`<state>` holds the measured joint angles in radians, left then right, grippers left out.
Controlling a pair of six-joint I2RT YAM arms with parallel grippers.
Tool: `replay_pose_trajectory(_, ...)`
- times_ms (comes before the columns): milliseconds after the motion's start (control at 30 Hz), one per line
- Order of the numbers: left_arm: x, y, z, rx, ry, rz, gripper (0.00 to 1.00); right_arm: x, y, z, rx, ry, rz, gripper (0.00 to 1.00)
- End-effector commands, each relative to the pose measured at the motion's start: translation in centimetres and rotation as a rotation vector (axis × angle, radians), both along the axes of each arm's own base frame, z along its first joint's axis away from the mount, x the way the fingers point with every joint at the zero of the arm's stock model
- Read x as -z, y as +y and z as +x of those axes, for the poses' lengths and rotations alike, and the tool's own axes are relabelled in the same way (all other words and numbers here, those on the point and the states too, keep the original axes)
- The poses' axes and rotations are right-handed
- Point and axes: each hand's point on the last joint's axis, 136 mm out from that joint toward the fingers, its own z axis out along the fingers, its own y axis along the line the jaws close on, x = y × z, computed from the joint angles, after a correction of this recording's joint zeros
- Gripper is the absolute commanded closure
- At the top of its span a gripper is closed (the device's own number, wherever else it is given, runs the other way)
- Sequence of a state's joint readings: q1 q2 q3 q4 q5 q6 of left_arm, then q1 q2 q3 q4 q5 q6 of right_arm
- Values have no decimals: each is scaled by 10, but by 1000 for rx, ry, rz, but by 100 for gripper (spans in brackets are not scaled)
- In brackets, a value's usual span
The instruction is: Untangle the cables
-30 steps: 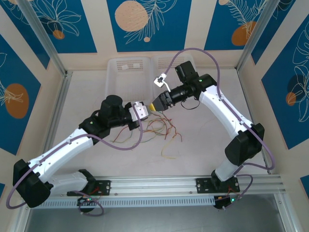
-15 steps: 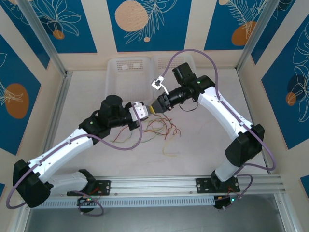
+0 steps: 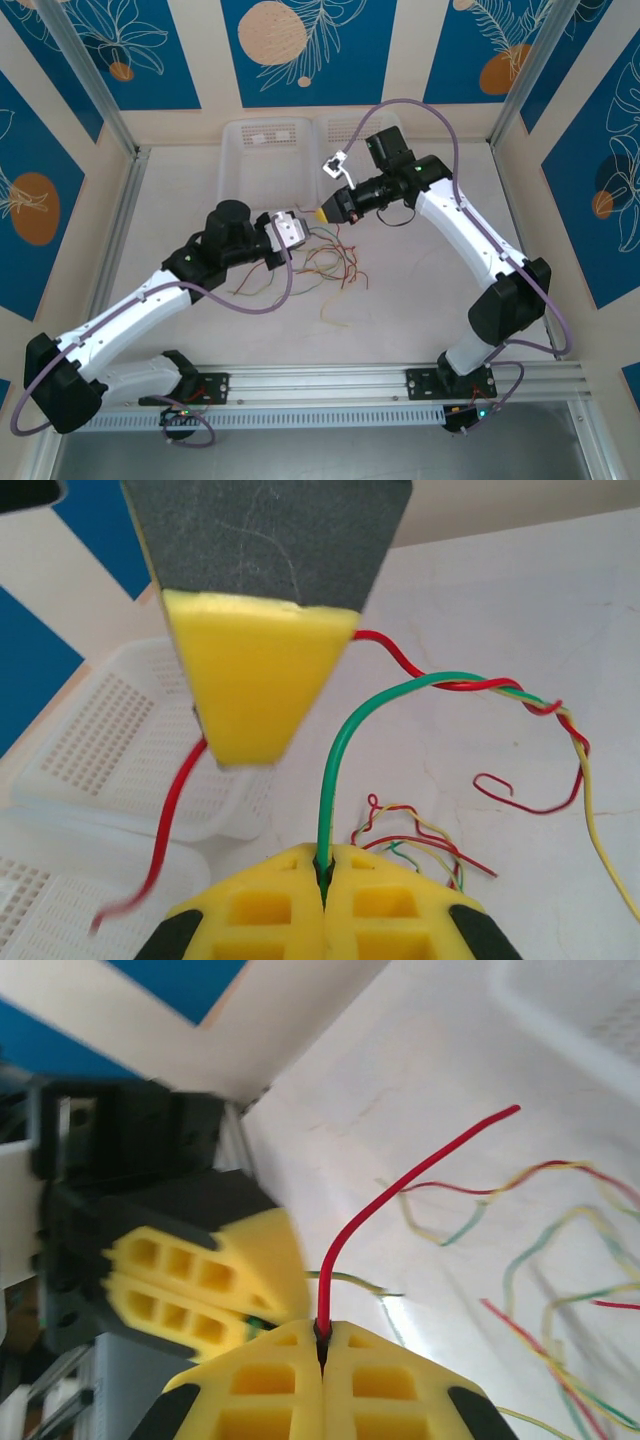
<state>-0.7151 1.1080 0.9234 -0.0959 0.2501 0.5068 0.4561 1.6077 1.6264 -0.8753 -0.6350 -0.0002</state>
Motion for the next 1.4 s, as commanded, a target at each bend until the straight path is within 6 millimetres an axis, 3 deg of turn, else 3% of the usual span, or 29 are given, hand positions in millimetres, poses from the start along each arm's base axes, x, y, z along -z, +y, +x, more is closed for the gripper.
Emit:
replay_pose_trajectory(0,-23,10,12,-81,-61,-79,100,-9,-30,32,205,-41,-44,100)
replay_pose_trajectory(200,-40,34,33,-226,-94,-139,100,-14,-87,68,495,-85,-122,100)
replay_pose_trajectory(333,-53,48,32,-264,-157,-213,100,-17,-132,83,696,-115,-181,100)
replay_pose_trajectory(500,-62,59,31,-288,-185,-266,100,-25,-182,90,903,-106,-130,100)
replay_pose_trajectory(667,-63,71,37,-351,-220,-279,100,-31,-229,88,1073,-124,-130,100)
replay_pose_trajectory(933,-63,100,59,-508,-228,-310,100,-33,-280,78,1257,-133,-161,100)
replay_pose_trajectory(1167,-86,156,83,-681,-163,-475,100,-27,-346,60,1533,-114,-218,100)
replay_pose_trajectory(1367,-113,186,88,-724,-181,-606,100,-30,-381,42,1668,-102,-192,100)
